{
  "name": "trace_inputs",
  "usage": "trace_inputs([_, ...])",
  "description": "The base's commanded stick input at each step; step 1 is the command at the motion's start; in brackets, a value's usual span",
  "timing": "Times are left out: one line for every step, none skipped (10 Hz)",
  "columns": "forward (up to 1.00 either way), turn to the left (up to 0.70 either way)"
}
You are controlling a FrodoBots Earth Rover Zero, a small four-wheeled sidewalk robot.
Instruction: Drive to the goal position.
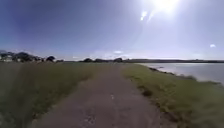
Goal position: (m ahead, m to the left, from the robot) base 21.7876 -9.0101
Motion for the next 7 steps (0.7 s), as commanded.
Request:
trace_inputs([0.70,0.00])
trace_inputs([0.70,0.00])
trace_inputs([0.70,0.00])
trace_inputs([0.70,0.00])
trace_inputs([0.70,0.00])
trace_inputs([0.70,0.00])
trace_inputs([0.70,0.00])
